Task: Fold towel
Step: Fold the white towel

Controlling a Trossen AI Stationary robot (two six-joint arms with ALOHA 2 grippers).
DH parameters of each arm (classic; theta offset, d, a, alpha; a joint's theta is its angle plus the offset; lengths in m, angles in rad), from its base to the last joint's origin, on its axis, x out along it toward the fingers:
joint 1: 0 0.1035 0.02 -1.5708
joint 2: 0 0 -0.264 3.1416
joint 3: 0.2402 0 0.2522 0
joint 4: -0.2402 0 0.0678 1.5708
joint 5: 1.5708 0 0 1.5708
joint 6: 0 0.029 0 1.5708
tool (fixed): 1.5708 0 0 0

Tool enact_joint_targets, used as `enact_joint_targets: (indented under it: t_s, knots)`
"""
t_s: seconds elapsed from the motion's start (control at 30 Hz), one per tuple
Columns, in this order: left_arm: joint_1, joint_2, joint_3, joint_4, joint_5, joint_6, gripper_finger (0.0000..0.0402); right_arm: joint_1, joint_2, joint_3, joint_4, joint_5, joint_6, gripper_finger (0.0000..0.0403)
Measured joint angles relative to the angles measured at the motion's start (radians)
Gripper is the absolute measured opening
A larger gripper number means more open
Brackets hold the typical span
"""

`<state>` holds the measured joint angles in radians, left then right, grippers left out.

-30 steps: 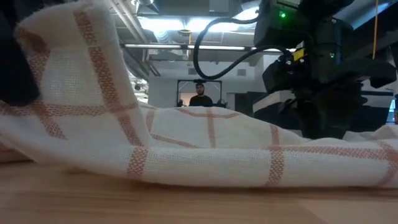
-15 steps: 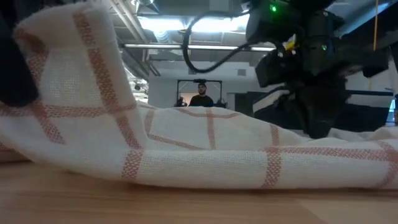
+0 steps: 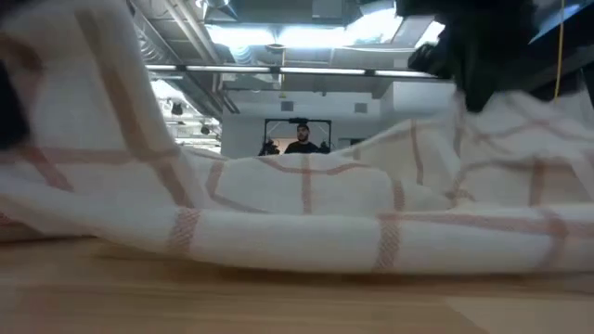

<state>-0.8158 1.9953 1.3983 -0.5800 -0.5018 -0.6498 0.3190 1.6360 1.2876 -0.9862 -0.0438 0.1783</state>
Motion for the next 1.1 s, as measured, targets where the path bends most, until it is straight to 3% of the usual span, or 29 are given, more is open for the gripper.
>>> enact_joint_targets:
  t_s: [0.17,0.27,0.37,0.47,0.7,1.0,1.1]
  knots:
    - [-0.029,-0.015,0.011,-0.153,0.001,-0.088,0.0011,0.102,-0.051,0.007,-0.012,0.093,0.105,0.0012]
    - [-0.057,-0.053,0.019,-0.294,-0.002,-0.17,0.0011,0.195,-0.052,-0.021,0.018,0.256,0.162,0.0013]
    - [-0.082,-0.078,0.019,-0.412,-0.026,-0.256,0.0008,0.282,-0.049,-0.109,0.131,0.394,0.209,0.0013]
    - [-0.097,-0.088,0.019,-0.482,-0.052,-0.318,0.0003,0.349,-0.048,-0.217,0.283,0.446,0.272,0.0016]
    - [-0.09,-0.086,-0.001,-0.477,-0.091,-0.346,0.0004,0.424,-0.048,-0.42,0.657,0.367,0.443,0.0046]
    - [-0.078,-0.085,-0.002,-0.478,-0.096,-0.346,0.0008,0.472,-0.048,-0.473,0.749,0.206,0.527,0.0144]
    - [-0.078,-0.085,-0.002,-0.477,-0.095,-0.346,0.0009,0.474,-0.048,-0.471,0.778,0.226,0.496,0.0154]
